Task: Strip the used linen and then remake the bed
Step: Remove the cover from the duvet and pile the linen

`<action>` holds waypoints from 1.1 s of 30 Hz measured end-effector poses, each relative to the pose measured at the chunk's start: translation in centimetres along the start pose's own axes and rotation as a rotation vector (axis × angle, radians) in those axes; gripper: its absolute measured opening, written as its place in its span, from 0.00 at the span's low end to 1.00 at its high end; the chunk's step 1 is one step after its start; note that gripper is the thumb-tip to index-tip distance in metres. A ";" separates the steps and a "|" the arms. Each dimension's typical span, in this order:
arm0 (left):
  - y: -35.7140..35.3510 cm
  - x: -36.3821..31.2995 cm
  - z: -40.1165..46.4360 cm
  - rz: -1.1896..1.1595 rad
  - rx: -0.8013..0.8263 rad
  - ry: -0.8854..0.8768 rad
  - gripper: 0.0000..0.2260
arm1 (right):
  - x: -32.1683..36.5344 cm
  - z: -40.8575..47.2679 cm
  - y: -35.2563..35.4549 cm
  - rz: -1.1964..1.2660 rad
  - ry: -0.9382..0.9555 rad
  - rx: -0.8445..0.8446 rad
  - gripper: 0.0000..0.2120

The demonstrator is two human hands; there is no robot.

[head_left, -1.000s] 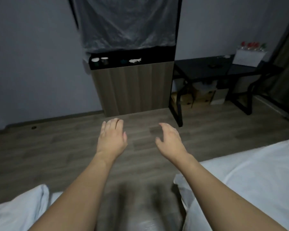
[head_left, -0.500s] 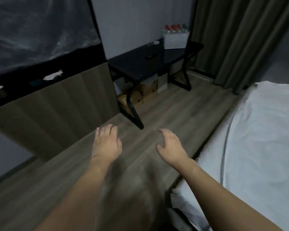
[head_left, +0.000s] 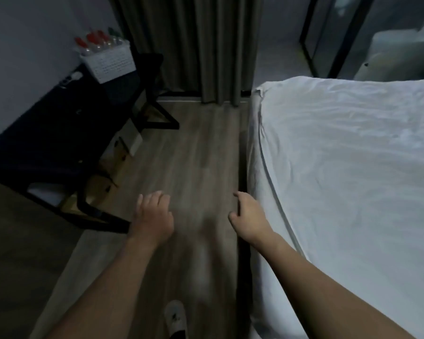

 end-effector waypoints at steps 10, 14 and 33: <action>-4.2 -11.7 23.2 0.070 0.122 -0.772 0.19 | -8.6 4.8 2.3 0.190 -0.561 -0.342 0.27; -6.2 -22.0 25.6 0.145 0.140 -1.092 0.20 | -13.4 2.5 2.3 0.253 -0.796 -0.467 0.26; -36.9 -43.2 13.3 0.574 0.302 -1.927 0.19 | -32.7 -4.4 -20.2 0.382 -1.778 -0.734 0.39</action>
Point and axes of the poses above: each hand's wrist, its own z-axis towards the middle knuckle, its own y-axis out of the back of the hand, x = y × z, the point moved 2 cm from there along z, towards the middle knuckle, and after that the axes turned 5 degrees about x, right-handed, at the moved point
